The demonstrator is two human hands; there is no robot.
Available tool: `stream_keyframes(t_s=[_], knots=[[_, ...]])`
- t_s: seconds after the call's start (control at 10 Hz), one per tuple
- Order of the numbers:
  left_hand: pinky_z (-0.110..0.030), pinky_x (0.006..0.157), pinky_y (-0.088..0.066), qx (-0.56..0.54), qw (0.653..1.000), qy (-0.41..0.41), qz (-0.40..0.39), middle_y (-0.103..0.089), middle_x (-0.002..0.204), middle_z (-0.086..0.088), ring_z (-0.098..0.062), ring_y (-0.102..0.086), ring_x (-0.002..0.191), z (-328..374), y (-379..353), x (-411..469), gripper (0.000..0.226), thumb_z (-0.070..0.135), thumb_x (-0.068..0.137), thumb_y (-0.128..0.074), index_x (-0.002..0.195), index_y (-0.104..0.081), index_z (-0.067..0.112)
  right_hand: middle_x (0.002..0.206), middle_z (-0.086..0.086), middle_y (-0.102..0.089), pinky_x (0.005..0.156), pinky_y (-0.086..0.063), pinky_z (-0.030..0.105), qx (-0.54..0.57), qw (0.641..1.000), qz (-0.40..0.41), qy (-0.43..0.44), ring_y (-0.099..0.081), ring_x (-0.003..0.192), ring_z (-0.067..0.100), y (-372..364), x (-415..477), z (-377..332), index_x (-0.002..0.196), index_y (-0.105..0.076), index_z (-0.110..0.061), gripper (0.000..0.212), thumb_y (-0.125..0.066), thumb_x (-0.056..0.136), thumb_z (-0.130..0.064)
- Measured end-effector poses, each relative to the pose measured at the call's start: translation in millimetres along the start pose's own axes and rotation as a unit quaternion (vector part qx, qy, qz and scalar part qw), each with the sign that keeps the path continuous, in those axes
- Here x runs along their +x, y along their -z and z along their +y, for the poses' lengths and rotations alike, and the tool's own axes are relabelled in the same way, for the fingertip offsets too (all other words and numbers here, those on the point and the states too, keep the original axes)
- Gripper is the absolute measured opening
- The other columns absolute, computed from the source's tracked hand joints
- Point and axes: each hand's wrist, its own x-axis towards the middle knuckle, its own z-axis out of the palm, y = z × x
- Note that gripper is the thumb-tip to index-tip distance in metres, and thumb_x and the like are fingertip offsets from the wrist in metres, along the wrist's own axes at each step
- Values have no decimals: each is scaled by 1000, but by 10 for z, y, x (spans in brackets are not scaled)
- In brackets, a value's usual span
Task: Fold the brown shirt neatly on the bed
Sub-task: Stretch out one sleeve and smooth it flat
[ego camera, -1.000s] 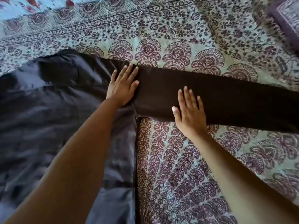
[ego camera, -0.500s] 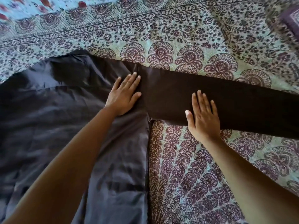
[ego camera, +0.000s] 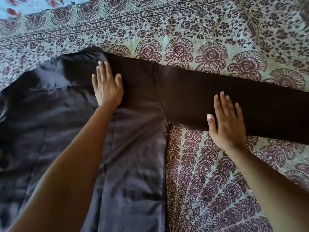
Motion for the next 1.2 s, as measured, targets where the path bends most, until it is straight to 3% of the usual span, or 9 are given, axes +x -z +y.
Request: stream_keyframes(t_s=[0.1,0.3,0.4,0.5,0.6,0.7,0.8,0.9,1.2], knots=[[-40,118,-2,30,995,-78,-62,-7,158,-6,-20,-6,146,4,-101,36,58,36,99,-27,149,-10,11,152,13,-24,114,-16,44,2,1000,4,1,-25,140,27,-5,2,-4,144,-27,-8,62,-19,92,-40],[-47,117,5,83,986,-62,-129,-4,159,2,-16,-2,146,-53,10,660,58,49,98,-18,150,-10,26,152,12,-24,114,-17,45,2,1000,8,2,-25,140,26,-18,6,12,145,-25,-9,61,-19,92,-39],[-46,117,1,27,995,-26,-89,-7,159,-1,-18,-6,146,9,135,601,55,47,98,-18,148,-19,24,152,12,-23,114,-16,45,-1,1000,-1,2,-25,140,26,-15,13,9,145,-25,-9,62,-18,92,-40],[-42,116,-11,-69,996,-16,-46,-20,156,-3,-20,-17,144,11,265,190,49,39,100,-26,145,-31,21,153,12,-21,115,-13,44,-4,1000,-19,5,-22,141,25,-3,21,4,145,-23,-9,63,-15,91,-41],[-39,106,-32,-138,990,-17,-25,-46,142,-9,-25,-41,131,-116,449,-383,40,28,94,-44,131,-51,14,156,10,-11,116,-5,43,12,998,-59,-27,-10,144,23,87,19,-68,147,-14,-10,63,-19,93,-41],[-38,95,-42,-172,985,12,-20,-59,125,-11,-30,-54,113,-271,687,-933,37,22,88,-56,124,-56,14,155,13,-12,117,-5,41,104,990,-81,-51,-11,144,25,312,-106,-408,147,-10,-7,65,-39,95,-32],[-35,91,-42,-211,977,41,-12,-61,119,-12,-31,-57,105,-389,1035,-1394,38,21,85,-61,123,-57,14,148,19,-31,114,-22,43,236,971,-13,-26,-29,138,30,655,-467,-1003,142,-27,-4,62,-46,87,-25],[-33,93,-40,-247,968,39,-3,-60,120,-11,-29,-55,111,-435,1466,-1765,41,20,83,-64,123,-57,13,137,20,-47,105,-37,46,314,949,35,3,-44,127,32,1007,-895,-1519,135,-41,-1,58,-47,83,-27],[-44,105,-34,-183,981,-55,-40,-45,140,-8,-28,-40,130,-797,2760,-2887,53,30,82,-64,131,-49,17,134,14,-51,101,-40,47,268,959,63,75,-47,126,28,2129,-2168,-2206,133,-46,-4,54,-40,88,-32]])
